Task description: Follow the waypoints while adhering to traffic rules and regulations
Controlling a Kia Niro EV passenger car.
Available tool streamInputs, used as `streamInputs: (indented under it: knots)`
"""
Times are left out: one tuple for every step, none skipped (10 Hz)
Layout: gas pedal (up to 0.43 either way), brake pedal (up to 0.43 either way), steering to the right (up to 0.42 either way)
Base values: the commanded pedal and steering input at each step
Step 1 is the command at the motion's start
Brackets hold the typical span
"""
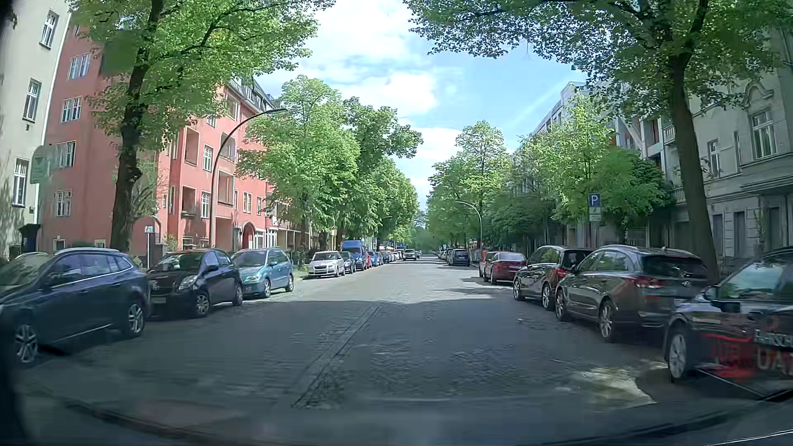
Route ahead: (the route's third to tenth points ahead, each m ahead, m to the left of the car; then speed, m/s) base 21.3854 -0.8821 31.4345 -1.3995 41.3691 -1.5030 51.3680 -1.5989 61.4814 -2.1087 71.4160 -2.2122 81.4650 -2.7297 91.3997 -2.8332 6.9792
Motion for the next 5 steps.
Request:
streamInputs:
  knots:
    - [0.087,0.018,0.007]
    - [0.098,0.018,0.012]
    - [0.15,0.018,0.016]
    - [0.228,0.018,0.019]
    - [0.268,0.018,0.016]
